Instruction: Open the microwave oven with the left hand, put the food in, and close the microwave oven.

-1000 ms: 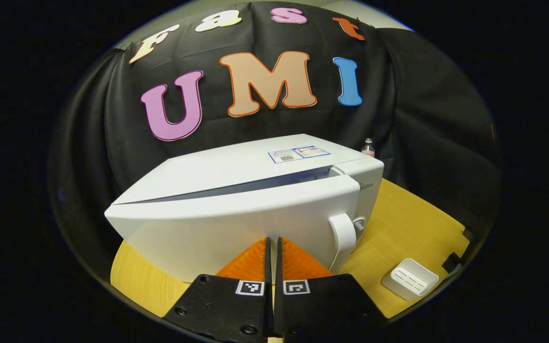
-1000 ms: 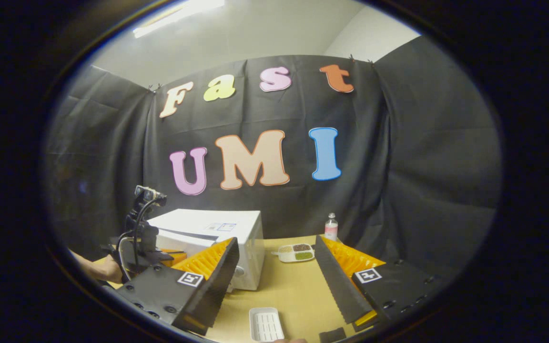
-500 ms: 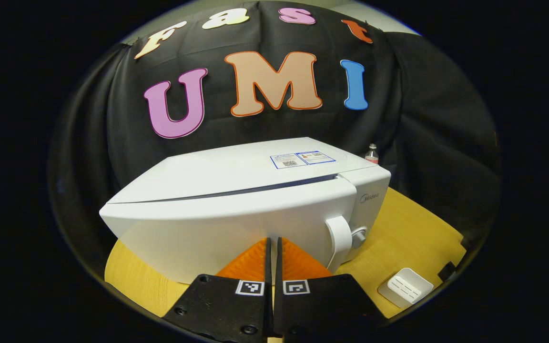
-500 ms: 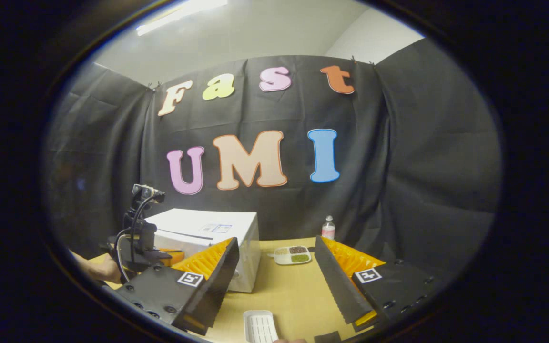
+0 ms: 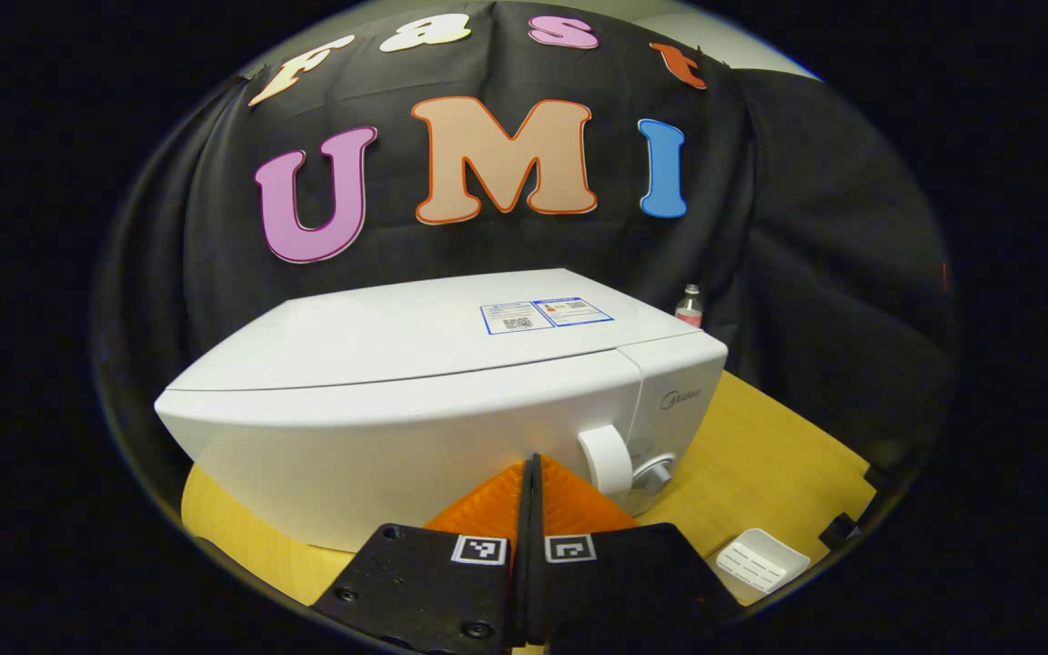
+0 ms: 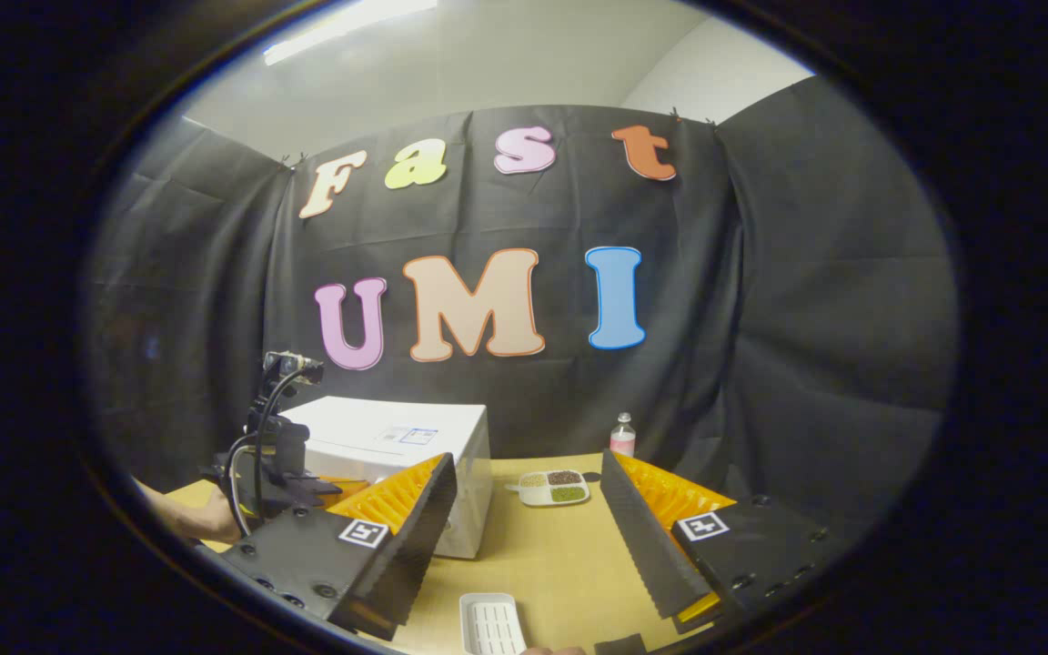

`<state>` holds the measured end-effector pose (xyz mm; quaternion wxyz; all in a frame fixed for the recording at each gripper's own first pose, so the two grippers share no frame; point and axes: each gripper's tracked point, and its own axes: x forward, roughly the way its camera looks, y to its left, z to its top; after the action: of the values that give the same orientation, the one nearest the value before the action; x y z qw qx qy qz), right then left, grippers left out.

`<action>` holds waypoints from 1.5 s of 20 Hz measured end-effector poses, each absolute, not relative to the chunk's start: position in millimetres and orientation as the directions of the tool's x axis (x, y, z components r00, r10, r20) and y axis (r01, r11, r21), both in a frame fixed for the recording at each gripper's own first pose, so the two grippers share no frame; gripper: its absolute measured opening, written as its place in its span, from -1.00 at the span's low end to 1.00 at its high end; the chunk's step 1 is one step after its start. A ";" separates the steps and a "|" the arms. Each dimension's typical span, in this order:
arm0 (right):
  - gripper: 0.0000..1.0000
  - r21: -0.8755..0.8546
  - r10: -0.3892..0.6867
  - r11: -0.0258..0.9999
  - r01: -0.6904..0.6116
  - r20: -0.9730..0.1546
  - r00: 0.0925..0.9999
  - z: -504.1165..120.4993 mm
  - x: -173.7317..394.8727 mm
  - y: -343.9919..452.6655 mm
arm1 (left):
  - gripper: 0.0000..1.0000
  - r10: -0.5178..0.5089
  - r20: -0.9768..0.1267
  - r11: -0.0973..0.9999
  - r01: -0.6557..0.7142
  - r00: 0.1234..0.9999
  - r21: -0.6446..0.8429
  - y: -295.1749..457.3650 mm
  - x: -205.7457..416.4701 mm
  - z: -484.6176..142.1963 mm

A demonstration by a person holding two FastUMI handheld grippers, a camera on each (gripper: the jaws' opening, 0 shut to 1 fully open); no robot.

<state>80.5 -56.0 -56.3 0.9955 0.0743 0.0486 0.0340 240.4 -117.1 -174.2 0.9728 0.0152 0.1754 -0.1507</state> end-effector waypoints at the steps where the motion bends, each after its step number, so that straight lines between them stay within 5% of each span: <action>1: 0.82 0.153 0.075 0.986 -0.060 -0.094 0.993 -56.4 79.3 -56.1 | -0.97 -0.285 -0.342 0.953 0.304 0.896 0.003 -116.5 240.2 -172.9; 9: 0.82 0.159 0.080 0.985 -0.065 -0.094 0.992 -58.4 79.9 -50.5 | -0.97 -0.233 -0.296 0.970 0.244 0.926 0.002 -86.6 218.2 -135.8; 19: 0.83 0.143 0.108 0.985 -0.098 -0.067 0.992 -43.8 92.8 -32.8 | -0.95 -0.127 -0.053 0.975 0.115 0.991 -0.188 -5.1 137.0 -4.4; 21: 0.83 0.139 0.114 0.985 -0.104 -0.065 0.991 -42.6 93.8 -30.0 | 1.00 -0.053 0.034 0.977 0.059 0.998 -0.204 21.3 123.4 30.4; 22: 0.83 0.135 0.115 0.985 -0.106 -0.062 0.991 -42.2 94.4 -29.0 | 0.83 -0.032 0.037 0.981 0.038 0.999 -0.188 31.2 116.4 35.5; 30: 0.83 0.096 0.151 0.985 -0.146 -0.043 0.988 -35.2 92.2 -13.6 | 0.92 -0.027 -0.008 0.991 0.025 1.000 -0.130 24.0 75.9 32.9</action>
<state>92.2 -13.6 -35.2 0.9958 0.0461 0.0251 0.0745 75.9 24.0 32.9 0.9978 -0.0649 0.0050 -0.0131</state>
